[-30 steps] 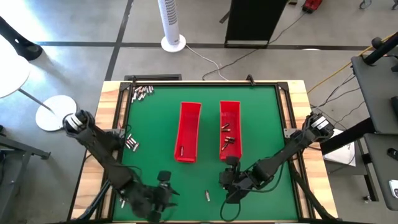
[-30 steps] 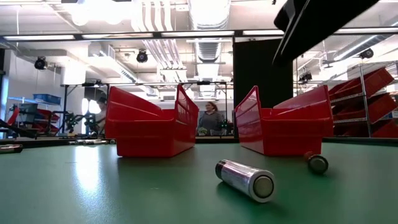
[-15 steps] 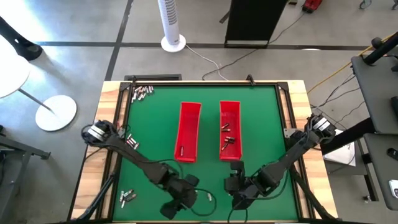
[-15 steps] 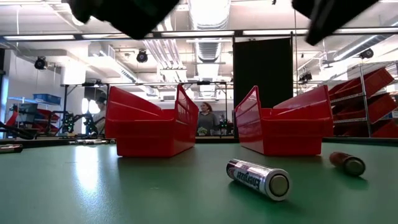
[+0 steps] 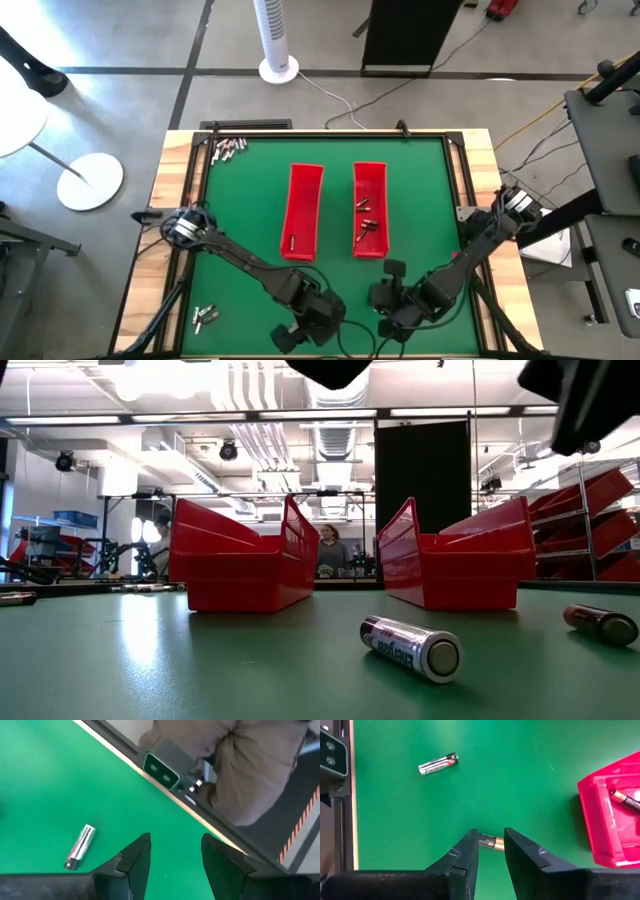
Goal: Sort batteries
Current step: Put the silver battery into the left red bin
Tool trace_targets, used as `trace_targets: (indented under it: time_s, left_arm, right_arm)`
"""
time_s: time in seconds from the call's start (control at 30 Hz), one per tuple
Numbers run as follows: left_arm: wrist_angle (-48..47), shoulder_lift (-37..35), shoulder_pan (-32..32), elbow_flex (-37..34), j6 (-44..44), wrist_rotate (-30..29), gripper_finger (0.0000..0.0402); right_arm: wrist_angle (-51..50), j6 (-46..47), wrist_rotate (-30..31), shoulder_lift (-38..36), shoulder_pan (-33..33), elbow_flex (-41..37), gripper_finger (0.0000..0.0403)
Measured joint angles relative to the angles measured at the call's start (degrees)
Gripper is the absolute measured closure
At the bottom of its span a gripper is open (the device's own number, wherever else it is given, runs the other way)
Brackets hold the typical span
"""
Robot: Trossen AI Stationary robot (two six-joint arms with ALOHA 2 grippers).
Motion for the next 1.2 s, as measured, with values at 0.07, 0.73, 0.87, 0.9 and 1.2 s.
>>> trace_targets:
  time_s: [0.07,0.73,0.87,0.9,1.2]
  left_arm:
    - [-1.54,0.90,0.43,1.72,1.89,-0.02,0.0247]
    - [10.05,1.71,5.19,-6.10,18.08,-7.23,0.0247]
    - [13.64,1.71,5.33,-7.57,19.69,-7.22,0.0247]
    - [13.99,1.84,5.46,-7.69,19.78,-7.22,0.0247]
    - [16.04,5.94,5.78,-7.29,20.25,-6.27,0.0247]
  right_arm:
    - [-0.23,0.48,0.31,0.00,0.48,-0.02,0.0326]
    - [-4.06,4.88,1.41,0.00,1.69,-0.04,0.0313]
    - [-8.03,8.81,1.44,0.00,2.05,-0.09,0.0313]
    - [-8.83,9.74,1.46,0.00,2.08,-0.09,0.0314]
    - [-16.46,19.15,1.41,0.00,4.18,-0.09,0.0335]
